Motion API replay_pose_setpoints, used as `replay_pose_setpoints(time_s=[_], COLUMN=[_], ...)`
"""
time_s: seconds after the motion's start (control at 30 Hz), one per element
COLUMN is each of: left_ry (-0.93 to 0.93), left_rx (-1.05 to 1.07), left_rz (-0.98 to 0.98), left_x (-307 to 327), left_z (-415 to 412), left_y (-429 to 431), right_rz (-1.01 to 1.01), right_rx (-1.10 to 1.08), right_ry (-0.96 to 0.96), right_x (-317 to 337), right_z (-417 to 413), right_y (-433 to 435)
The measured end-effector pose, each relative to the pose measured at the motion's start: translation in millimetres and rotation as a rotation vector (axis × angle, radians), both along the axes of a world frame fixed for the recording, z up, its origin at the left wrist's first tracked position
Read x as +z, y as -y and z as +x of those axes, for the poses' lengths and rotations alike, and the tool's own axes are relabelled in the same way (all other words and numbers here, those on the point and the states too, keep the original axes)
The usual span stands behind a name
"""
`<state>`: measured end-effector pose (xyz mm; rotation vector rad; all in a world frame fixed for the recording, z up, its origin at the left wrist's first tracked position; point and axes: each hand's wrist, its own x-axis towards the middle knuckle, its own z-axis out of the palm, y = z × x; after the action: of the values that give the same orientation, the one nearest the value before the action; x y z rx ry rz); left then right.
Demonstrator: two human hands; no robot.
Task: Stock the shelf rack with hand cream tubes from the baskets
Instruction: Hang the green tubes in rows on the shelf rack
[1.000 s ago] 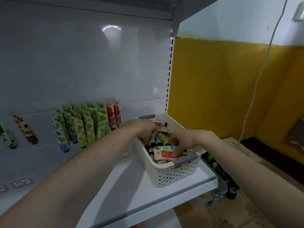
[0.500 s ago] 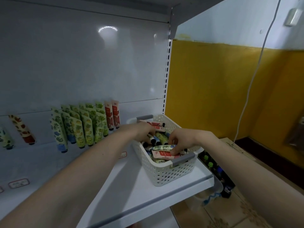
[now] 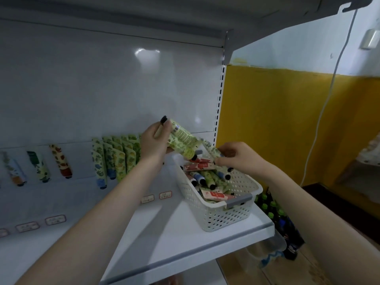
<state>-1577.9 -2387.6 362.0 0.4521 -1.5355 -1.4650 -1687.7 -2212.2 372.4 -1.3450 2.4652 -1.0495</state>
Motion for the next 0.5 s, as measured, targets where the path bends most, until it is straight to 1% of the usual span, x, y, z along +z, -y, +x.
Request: replay_pose_setpoints(time_s=[0.07, 0.1, 0.17, 0.23, 0.33, 0.4, 0.5], left_ry=[-0.057, -0.077, -0.100, -0.074, 0.009, 0.034, 0.102], left_rx=[0.032, 0.042, 0.066, 0.090, 0.102, 0.113, 0.157], left_rz=[0.125, 0.155, 0.192, 0.178, 0.101, 0.085, 0.069], left_x=[5, 6, 5, 4, -3, -9, -19], left_z=[24, 37, 63, 92, 133, 157, 190], left_y=[-2, -2, -2, 0, 3, 4, 7], right_rz=[-0.146, -0.202, -0.294, -0.358, -0.411, -0.419, -0.404], right_rx=[-0.005, -0.001, 0.040, 0.107, 0.199, 0.244, 0.261], right_ry=[0.099, 0.167, 0.364, 0.562, 0.742, 0.798, 0.751], right_x=[4, 6, 6, 4, -2, -8, -21], right_z=[19, 28, 50, 71, 100, 121, 152], right_y=[7, 11, 19, 29, 42, 52, 68])
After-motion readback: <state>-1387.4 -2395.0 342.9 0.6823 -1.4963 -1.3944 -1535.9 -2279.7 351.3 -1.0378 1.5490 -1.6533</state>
